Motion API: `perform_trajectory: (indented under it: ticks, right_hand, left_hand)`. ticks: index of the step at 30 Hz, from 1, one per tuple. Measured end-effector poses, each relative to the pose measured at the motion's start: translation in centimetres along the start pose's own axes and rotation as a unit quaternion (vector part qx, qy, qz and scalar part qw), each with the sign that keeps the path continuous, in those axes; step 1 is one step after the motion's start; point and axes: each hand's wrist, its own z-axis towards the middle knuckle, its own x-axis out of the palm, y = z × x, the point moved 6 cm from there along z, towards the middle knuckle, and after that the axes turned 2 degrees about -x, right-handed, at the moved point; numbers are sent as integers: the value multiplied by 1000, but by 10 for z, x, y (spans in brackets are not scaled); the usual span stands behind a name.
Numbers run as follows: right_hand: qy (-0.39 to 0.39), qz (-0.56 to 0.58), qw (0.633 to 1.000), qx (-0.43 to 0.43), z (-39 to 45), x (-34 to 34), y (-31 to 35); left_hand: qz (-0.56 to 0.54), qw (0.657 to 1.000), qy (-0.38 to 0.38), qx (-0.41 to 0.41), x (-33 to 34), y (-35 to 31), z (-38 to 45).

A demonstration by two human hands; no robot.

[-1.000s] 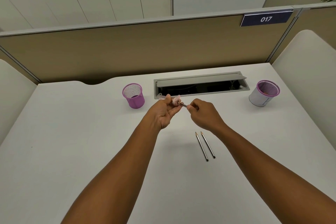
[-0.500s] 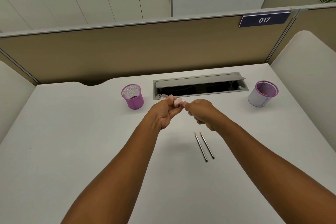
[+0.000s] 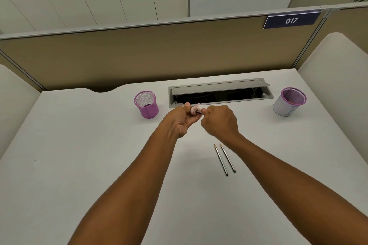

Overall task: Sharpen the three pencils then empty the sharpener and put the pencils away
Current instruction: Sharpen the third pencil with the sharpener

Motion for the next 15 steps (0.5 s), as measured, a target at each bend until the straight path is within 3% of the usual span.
perform_trajectory:
  ticks: [1,3,4,5,7,10,11,13,15]
  right_hand:
    - [65,94,989,92,4,3,-7]
    - [183,293,904,251,2,12,-15]
    - [209,345,870,283,1,15,-16]
    - [221,361,860,285,0,18,-16]
    - [217,314,896,227,0,17,-15]
    - [104,110,988,17,1,12,-6]
    - [37,33,997,-59,-1,10,-1]
    - [-89,-91,975,-180,-10,4,7]
    - [-157,-136,950,-233,-17,0,11]
  left_hand:
    - [5,1000,-1,1,-1,1,0]
    - [19,1000,-5,-2,-2,4,0]
    - [24,1000,-8,-4,-3,5,0]
    - [24,1000,-10,-5,-4,6,0]
    - [16,1000,-17,-5,-6,7,0]
    - [10,1000,-20,-1,-7,6,1]
    - [10,1000,-20,-3,-6,7,1]
    - [10,1000,-20,-5,-4,8,0]
    - [9,1000,-19,-5,-1,8,-2]
